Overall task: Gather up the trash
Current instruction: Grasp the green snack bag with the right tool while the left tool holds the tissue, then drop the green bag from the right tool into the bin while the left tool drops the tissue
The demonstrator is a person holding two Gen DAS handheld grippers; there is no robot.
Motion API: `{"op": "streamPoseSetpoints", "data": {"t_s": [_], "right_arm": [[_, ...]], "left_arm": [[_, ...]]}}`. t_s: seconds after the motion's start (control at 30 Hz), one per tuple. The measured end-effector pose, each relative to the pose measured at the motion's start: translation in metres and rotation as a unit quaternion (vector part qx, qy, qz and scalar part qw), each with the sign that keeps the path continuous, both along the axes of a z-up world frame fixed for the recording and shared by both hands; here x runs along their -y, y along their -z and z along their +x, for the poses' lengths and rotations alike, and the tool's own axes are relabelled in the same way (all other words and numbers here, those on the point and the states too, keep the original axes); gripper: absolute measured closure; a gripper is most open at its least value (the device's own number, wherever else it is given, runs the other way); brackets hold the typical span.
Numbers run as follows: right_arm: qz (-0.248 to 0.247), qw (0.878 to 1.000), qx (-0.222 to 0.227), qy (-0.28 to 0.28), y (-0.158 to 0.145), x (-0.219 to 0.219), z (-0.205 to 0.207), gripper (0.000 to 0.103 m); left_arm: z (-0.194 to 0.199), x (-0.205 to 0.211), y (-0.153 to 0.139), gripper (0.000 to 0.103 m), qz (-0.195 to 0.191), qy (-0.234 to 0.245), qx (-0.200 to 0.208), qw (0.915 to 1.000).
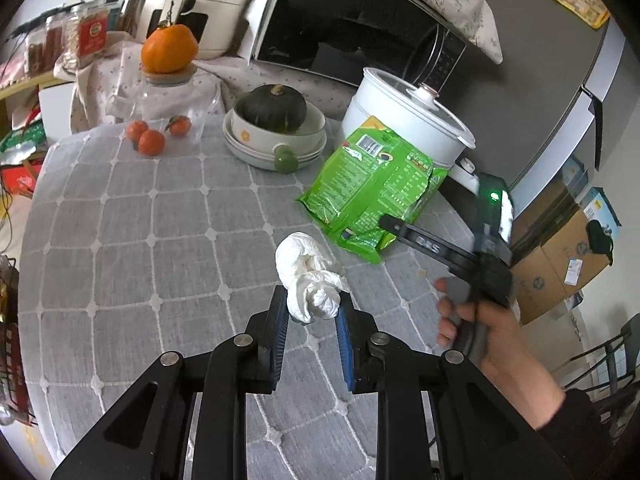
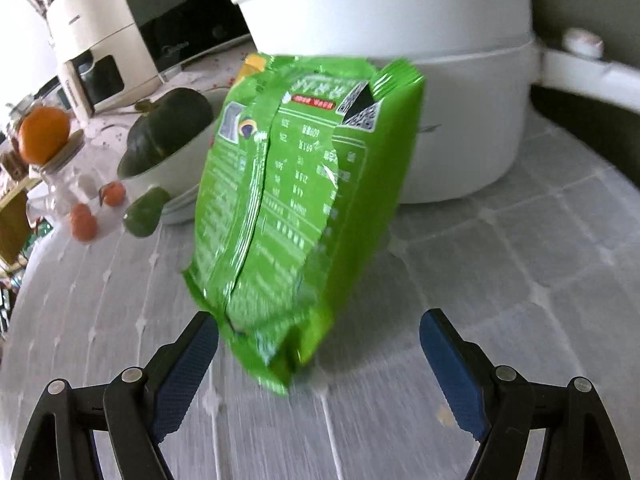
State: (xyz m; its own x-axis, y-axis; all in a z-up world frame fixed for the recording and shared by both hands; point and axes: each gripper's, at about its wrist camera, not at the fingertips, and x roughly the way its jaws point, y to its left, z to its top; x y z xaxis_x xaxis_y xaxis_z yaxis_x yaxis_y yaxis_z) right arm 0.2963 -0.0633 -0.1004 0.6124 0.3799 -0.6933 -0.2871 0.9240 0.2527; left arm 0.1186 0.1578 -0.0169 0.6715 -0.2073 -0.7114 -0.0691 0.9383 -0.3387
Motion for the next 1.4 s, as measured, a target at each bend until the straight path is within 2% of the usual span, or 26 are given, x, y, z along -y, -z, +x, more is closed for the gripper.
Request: {"op": "streamPoseSetpoints", "data": {"t_s": [0.1,0.17,0.23,0.27,0.3,0.37,0.53,0.7,0.87,1.1,1.4], "right_arm": [[0.018,1.0,-0.008,0.004,0.006,-0.003,0.013,0.023],[0.032,0.999,-0.016,0.005,0.006,-0.005,0.021,0.037],[0.046,0.999,-0.029,-0.001,0.005,-0.006,0.026,0.081],[0.054,0.998,-0.035,-0.003,0.004,-0.004,0.026,0.089],[0.062,0.997,-0.037,-0.005,0.001,-0.003,0.023,0.092],[0.073,0.997,-0.035,-0.011,-0.007,0.003,0.012,0.094],[0.056,0.998,-0.021,-0.033,-0.034,0.022,-0.026,0.098],[0.028,0.999,0.004,-0.042,-0.064,0.056,-0.084,0.098],[0.009,0.999,0.021,-0.028,-0.084,0.1,-0.146,0.098],[-0.032,0.999,0.034,0.002,-0.092,0.162,-0.224,0.098],[-0.06,0.997,0.015,0.051,-0.083,0.239,-0.277,0.098]], "left_arm": [[0.004,0.001,0.001,0.079,-0.004,-0.003,0.0,1.0],[0.006,0.002,0.002,0.079,-0.005,-0.006,-0.002,1.0],[0.008,0.002,0.004,0.079,-0.005,-0.009,-0.005,0.9999],[0.009,0.001,0.005,0.079,-0.007,-0.011,-0.007,0.9999],[0.009,0.001,0.006,0.079,-0.008,-0.011,-0.009,0.9999],[0.008,0.002,0.007,0.079,-0.007,-0.009,-0.008,0.9999],[-0.003,0.003,0.005,0.079,-0.014,-0.006,-0.003,0.9999],[-0.02,0.015,0.002,0.079,-0.027,0.007,0.006,0.9996],[-0.039,0.034,0.002,0.079,-0.017,0.027,0.01,0.9994],[-0.063,0.066,0.008,0.079,-0.005,0.059,0.01,0.9982],[-0.081,0.133,0.01,0.079,0.031,0.142,0.013,0.9894]]}}
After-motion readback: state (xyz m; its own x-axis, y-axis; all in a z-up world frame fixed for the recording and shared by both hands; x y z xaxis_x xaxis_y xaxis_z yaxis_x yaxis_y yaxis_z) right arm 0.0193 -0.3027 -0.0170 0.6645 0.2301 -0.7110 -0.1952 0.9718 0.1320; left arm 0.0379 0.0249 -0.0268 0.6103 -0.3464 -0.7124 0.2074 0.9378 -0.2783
